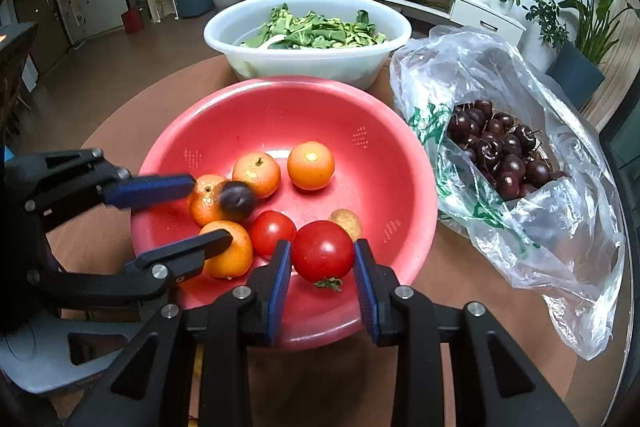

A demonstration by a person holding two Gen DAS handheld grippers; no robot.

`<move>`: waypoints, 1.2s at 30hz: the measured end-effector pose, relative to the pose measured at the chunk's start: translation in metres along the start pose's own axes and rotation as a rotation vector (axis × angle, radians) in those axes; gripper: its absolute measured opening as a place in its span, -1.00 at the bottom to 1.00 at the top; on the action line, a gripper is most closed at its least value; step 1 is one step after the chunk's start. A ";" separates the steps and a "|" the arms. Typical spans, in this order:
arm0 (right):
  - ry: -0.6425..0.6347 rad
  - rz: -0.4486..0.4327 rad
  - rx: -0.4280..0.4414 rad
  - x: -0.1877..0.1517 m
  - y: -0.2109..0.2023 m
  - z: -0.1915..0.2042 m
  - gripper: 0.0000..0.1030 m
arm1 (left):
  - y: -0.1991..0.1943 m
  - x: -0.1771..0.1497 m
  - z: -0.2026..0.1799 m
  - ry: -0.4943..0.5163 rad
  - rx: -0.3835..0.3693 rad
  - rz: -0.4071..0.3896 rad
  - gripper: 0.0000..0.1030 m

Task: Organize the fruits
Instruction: 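Lower the plum and tomato into the red basin and open both tools, then grasp a brown fruit with the right tool while the left tool grasps an orange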

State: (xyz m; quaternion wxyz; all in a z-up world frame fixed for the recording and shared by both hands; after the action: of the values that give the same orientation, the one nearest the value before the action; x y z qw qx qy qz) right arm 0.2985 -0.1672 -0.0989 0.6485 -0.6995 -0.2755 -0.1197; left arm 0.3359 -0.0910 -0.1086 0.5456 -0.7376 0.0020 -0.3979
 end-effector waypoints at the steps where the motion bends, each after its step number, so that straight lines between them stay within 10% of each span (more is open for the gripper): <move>1: 0.001 -0.001 0.000 0.000 0.000 0.000 -0.33 | -0.001 -0.001 0.002 -0.007 -0.001 -0.001 -0.04; 9: 0.015 -0.008 0.004 0.000 -0.003 -0.001 -0.32 | -0.015 -0.001 -0.001 -0.014 -0.009 -0.032 0.12; 19: 0.038 -0.048 0.010 -0.002 -0.024 -0.003 0.17 | -0.065 -0.012 -0.006 -0.060 -0.024 -0.129 0.49; 36: 0.104 0.026 0.153 -0.086 -0.043 0.033 0.19 | -0.090 -0.154 -0.058 -0.096 -0.051 -0.047 0.98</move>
State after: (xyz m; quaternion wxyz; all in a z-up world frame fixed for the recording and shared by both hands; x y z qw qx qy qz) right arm 0.1980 -0.1545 -0.1122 0.7151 -0.6442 -0.2406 -0.1257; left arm 0.1574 -0.0342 -0.1207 0.5165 -0.7695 -0.0313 -0.3743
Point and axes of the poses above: each gripper's, at about its wrist camera, not at the fingertips, and y roughly the way its jaws point, z to its left, x to its top, the point moved 9 cm from there along y, roughly the way its jaws point, and after that the axes turned 8 degrees about -x, right-handed, at the moved point
